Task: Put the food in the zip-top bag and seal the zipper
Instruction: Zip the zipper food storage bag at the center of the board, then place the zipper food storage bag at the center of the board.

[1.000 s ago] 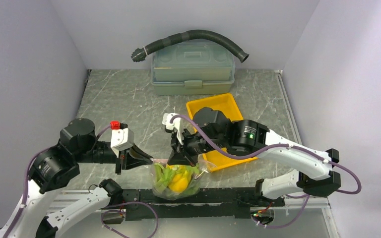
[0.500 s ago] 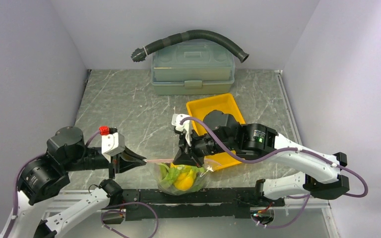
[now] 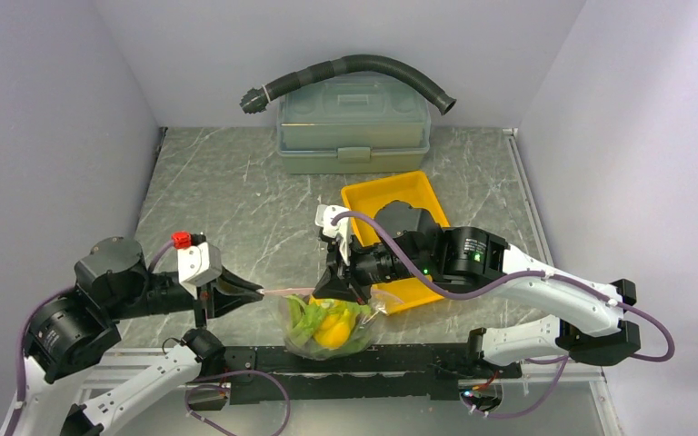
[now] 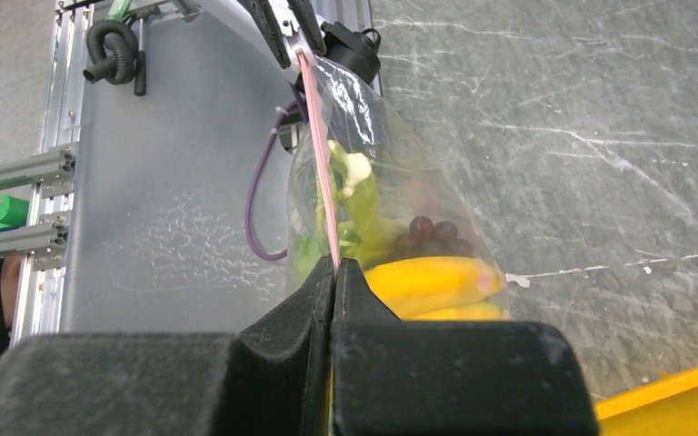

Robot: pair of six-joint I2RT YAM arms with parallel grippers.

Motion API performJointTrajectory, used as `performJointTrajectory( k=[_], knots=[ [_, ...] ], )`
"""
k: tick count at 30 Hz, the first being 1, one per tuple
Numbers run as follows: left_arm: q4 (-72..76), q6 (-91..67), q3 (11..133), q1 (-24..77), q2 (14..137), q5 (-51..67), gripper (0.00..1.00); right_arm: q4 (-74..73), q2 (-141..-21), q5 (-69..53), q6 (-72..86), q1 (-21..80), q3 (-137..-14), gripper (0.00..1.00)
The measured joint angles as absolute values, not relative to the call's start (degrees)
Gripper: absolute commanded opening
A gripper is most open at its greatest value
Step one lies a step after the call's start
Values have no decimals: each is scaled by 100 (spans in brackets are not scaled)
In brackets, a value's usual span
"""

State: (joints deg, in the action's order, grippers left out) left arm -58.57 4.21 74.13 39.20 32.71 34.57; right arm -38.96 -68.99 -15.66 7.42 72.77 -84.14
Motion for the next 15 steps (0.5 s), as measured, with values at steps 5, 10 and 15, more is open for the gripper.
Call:
performJointTrajectory(
  k=[5,10,15],
  knots=[
    [-5911,329,7417,3920,3264,3330,49,-4084,-6888,-1551,751,7264,-8425,0],
    [-5968,268,7417,3920,3218,3181,71,-4359,-6895,-1549,711,7229,-8425,0],
    [-5959,252,7483,3920,3245,3170,99,-4499,-6978,-1590,633,7229,-8501,0]
  ],
)
